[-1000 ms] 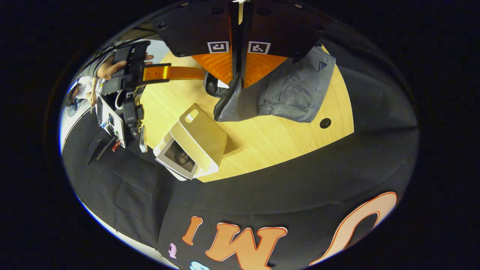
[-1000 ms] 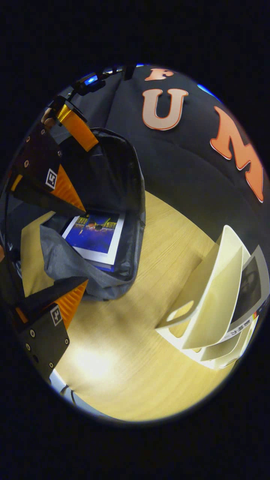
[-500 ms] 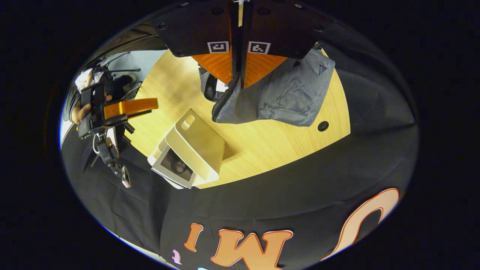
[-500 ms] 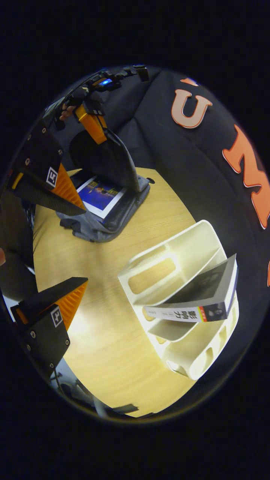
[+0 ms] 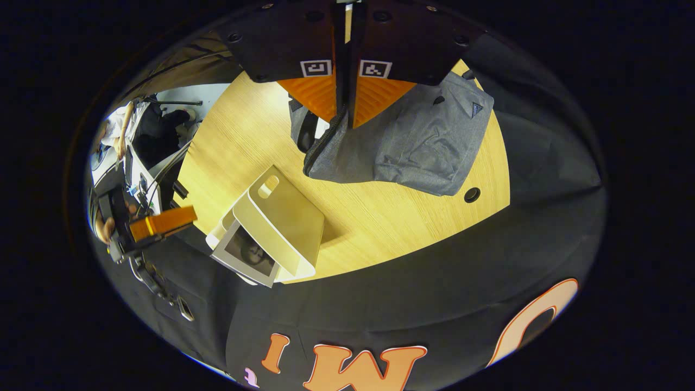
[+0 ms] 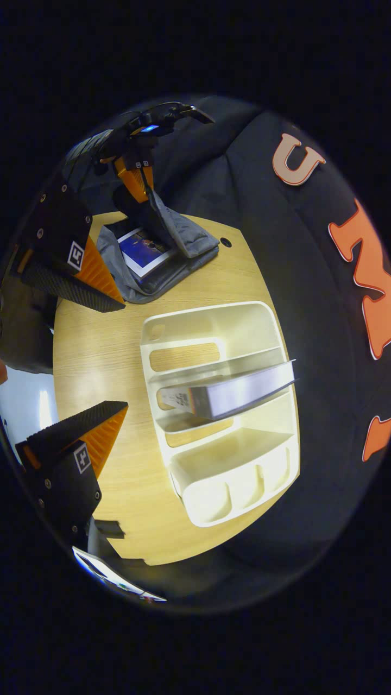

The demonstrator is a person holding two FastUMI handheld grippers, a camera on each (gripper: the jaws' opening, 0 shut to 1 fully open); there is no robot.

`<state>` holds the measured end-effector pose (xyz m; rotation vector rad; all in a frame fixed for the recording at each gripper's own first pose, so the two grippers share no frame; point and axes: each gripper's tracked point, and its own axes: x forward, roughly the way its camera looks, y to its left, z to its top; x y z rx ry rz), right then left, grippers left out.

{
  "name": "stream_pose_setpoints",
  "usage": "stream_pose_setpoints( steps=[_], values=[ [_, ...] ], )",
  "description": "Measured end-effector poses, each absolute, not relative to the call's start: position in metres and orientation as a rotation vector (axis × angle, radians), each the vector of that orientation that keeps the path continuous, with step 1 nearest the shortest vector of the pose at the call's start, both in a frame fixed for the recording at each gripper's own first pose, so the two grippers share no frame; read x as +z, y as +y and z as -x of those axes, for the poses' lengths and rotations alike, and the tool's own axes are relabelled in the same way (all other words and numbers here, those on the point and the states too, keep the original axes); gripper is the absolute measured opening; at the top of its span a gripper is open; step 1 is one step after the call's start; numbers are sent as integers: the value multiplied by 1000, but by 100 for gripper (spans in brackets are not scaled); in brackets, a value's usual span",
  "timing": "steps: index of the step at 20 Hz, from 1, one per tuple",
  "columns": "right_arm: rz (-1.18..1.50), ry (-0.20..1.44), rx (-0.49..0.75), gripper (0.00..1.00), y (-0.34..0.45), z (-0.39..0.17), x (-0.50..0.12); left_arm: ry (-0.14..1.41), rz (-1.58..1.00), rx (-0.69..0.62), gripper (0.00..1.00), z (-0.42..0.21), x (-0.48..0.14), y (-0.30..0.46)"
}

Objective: Open the schoolbag, grab two books from the bookshelf and put them into the schoolbag.

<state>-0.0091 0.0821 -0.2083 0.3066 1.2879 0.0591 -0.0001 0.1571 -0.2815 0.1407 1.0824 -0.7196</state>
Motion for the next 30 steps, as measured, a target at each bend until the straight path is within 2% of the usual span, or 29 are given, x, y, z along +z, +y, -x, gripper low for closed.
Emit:
stream_pose_setpoints(
  steps=[9, 16, 19, 21, 22, 23, 24, 26, 27, 28, 30],
  values=[
    [-155, 1284, 111, 99, 45, -86, -192, 1128, -153, -687, 5, 5, -291, 161],
    [-56, 1378, 118, 99, 39, -117, -248, 1159, -150, -617, 5, 8, -295, 173],
    [-42, 1411, 102, 96, 40, -124, -261, 1161, -149, -594, 5, 9, -295, 178],
    [-28, 1413, 80, 84, 38, -128, -270, 1161, -144, -584, 5, 10, -295, 181],
    [-24, 1417, 64, 74, 38, -129, -270, 1163, -141, -582, 5, 11, -296, 182],
    [-30, 1418, 49, 67, 38, -129, -271, 1163, -141, -580, 5, 11, -296, 183],
    [-43, 1422, 28, 43, 39, -129, -269, 1163, -138, -579, 5, 12, -296, 183],
    [-41, 1437, 13, 38, 36, -126, -268, 1161, -139, -582, 5, 10, -296, 184],
    [-27, 1430, 14, 45, 37, -126, -266, 1160, -139, -586, 5, 10, -297, 185],
    [-20, 1426, 19, 37, 37, -123, -264, 1157, -139, -594, 5, 12, -298, 185],
    [-24, 1408, 14, 37, 38, -112, -250, 1155, -140, -611, 5, 13, -299, 186]
  ],
)
